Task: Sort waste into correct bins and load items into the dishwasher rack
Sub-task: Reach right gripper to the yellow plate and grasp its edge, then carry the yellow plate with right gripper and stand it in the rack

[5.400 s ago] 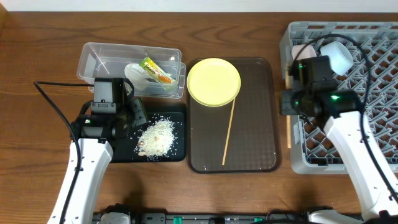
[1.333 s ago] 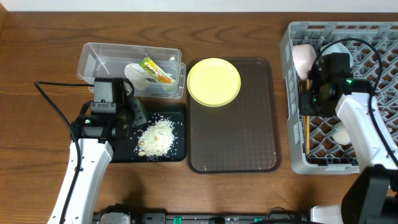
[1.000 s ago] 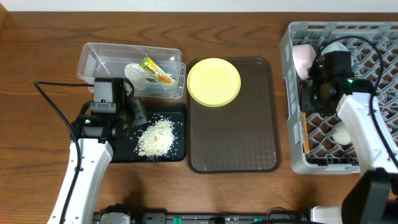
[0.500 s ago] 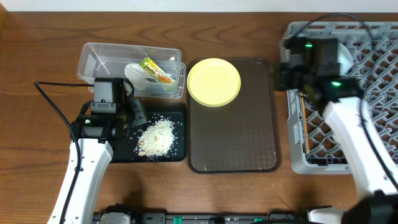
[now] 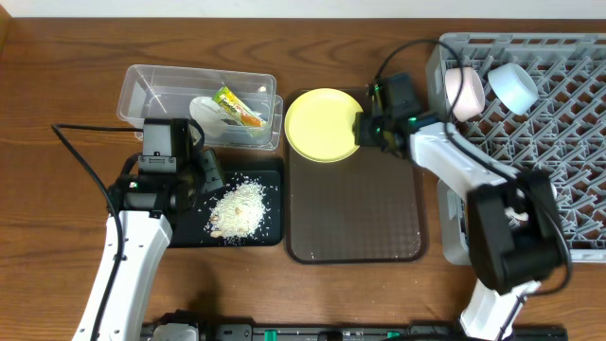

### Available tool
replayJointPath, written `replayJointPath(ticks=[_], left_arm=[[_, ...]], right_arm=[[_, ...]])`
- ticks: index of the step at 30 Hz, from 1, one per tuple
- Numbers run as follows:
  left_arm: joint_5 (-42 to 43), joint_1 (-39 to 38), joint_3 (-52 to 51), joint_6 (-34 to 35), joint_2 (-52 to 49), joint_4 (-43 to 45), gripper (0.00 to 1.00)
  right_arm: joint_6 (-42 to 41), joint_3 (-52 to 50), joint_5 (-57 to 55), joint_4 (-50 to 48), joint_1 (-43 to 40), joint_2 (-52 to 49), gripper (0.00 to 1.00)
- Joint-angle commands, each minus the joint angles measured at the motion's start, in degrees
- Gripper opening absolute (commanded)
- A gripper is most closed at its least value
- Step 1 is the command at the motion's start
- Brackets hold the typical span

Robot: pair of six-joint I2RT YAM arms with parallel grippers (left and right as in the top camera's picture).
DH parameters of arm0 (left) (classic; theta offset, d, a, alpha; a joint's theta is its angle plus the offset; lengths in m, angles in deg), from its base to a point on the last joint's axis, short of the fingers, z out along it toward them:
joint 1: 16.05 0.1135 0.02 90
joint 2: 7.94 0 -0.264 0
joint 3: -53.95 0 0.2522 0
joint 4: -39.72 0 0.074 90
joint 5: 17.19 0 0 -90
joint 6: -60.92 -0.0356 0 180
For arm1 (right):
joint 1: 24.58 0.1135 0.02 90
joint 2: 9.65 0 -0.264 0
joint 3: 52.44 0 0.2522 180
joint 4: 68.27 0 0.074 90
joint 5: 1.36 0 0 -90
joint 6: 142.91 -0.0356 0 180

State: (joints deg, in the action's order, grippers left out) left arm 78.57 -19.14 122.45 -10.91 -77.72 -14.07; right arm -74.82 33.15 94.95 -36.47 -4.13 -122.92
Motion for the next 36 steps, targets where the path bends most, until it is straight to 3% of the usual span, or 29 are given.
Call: replayJointPath(ticks=[1,4,7,10,20,27,31,36], left_arm=[[-0.7,0.2,0.2,0.1,-0.2,0.0,0.53],[-0.7,0.2,0.2,0.1,-0.2,0.0,0.52],[-0.7,0.2,0.2,0.1,-0.2,0.0,0.53],[-0.7,0.2,0.2,0.1,-0.2,0.0,0.52],[-0.7,0.2,0.2,0.1,-0.2,0.0,0.53],[-0.7,0.2,0.2,0.1,-0.2,0.1,0.53],[-0.7,0.2,0.2,0.1,-0.2,0.3,0.52],[-0.7,0.2,0.2,0.1,-0.2,0.3,0.52]], right_arm=[[-4.3,-0.1,-1.4,-0.5,1.0,-3.4,0.43],[-5.8,-0.1,-1.6,0.0,0.9,-4.7,0.31],[-5.8,0.0,-1.6,0.7,0.4,-4.0,0.11],[-4.1,0.0,-3.0,2.1,-0.8,-1.3,0.01],[9.6,0.0,-14.1,10.8,-9.6,18.4,0.01],[22.9,0.0,-29.3,14.2,-18.0,31.5,0.01],[33.4,0.0,-39.5,15.8,-20.8,33.5,0.01],[34.8,0.0,-53.3,19.0,-22.7,33.2,0.01]])
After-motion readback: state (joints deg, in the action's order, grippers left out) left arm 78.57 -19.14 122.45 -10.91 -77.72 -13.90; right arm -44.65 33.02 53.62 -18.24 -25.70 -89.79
